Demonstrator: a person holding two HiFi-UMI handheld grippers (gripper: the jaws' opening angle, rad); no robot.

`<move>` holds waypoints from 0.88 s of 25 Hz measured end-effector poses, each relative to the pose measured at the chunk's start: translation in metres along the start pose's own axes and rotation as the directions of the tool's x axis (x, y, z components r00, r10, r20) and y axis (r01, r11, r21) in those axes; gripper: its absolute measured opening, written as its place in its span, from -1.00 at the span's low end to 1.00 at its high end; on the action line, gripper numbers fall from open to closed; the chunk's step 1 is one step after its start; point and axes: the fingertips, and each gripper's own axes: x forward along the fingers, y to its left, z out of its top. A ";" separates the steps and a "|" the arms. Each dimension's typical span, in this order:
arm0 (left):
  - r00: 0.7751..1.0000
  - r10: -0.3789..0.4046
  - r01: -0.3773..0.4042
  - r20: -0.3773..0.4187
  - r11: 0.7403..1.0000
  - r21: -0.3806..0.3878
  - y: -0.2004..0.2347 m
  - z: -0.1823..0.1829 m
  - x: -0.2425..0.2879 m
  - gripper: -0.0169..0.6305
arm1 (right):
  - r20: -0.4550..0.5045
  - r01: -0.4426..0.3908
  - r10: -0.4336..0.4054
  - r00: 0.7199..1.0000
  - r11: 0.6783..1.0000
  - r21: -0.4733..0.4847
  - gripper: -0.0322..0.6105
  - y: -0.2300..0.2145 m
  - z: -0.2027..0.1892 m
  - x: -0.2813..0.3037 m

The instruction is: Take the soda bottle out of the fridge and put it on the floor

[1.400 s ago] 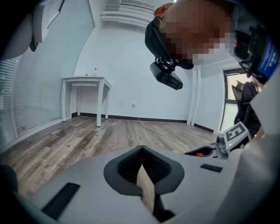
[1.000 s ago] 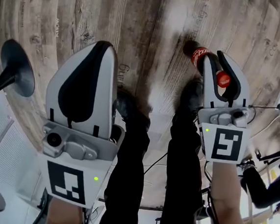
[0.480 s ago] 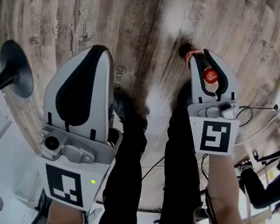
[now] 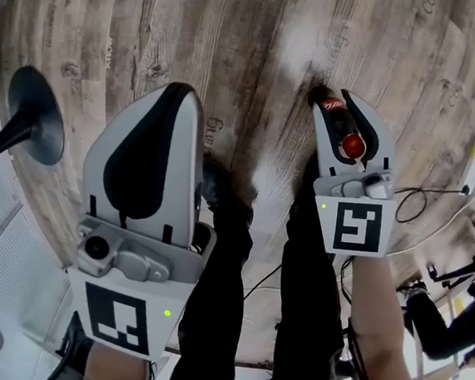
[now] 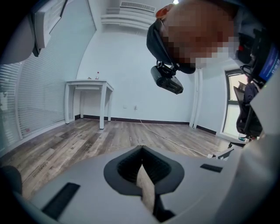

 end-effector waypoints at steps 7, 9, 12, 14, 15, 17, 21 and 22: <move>0.999 0.030 -0.030 0.026 1.000 -0.008 0.002 0.019 -0.010 -0.91 | 0.063 0.012 -0.014 0.998 0.999 0.040 -0.44 -0.004 0.039 -0.013; 0.998 0.038 -0.038 0.044 0.999 -0.009 0.004 0.032 -0.012 -0.91 | 0.081 0.020 -0.023 0.996 0.999 0.038 -0.45 -0.010 0.059 -0.021; 0.996 0.054 -0.054 0.075 0.999 -0.008 0.007 0.056 -0.015 -0.91 | 0.136 0.042 -0.048 0.990 0.998 0.044 -0.48 -0.022 0.099 -0.032; 0.993 0.068 -0.067 0.096 0.998 -0.007 0.009 0.074 -0.018 -0.91 | 0.176 0.052 -0.059 0.983 0.998 0.043 -0.50 -0.030 0.129 -0.040; 0.991 0.076 -0.075 0.107 0.997 -0.008 0.010 0.084 -0.020 -0.91 | 0.193 0.055 -0.062 0.979 0.998 0.043 -0.52 -0.034 0.145 -0.044; 0.987 0.093 -0.092 0.131 0.996 -0.015 0.012 0.107 -0.023 -0.91 | 0.224 0.057 -0.066 0.972 0.997 0.048 -0.57 -0.039 0.176 -0.053; 0.976 0.120 -0.119 0.184 0.993 -0.015 0.015 0.161 -0.035 -0.91 | 0.284 0.043 -0.057 0.957 0.997 0.056 -0.69 -0.044 0.242 -0.073; 0.972 0.128 -0.129 0.199 0.992 -0.013 0.017 0.176 -0.038 -0.91 | 0.294 0.039 -0.055 0.954 0.997 0.060 -0.77 -0.047 0.259 -0.078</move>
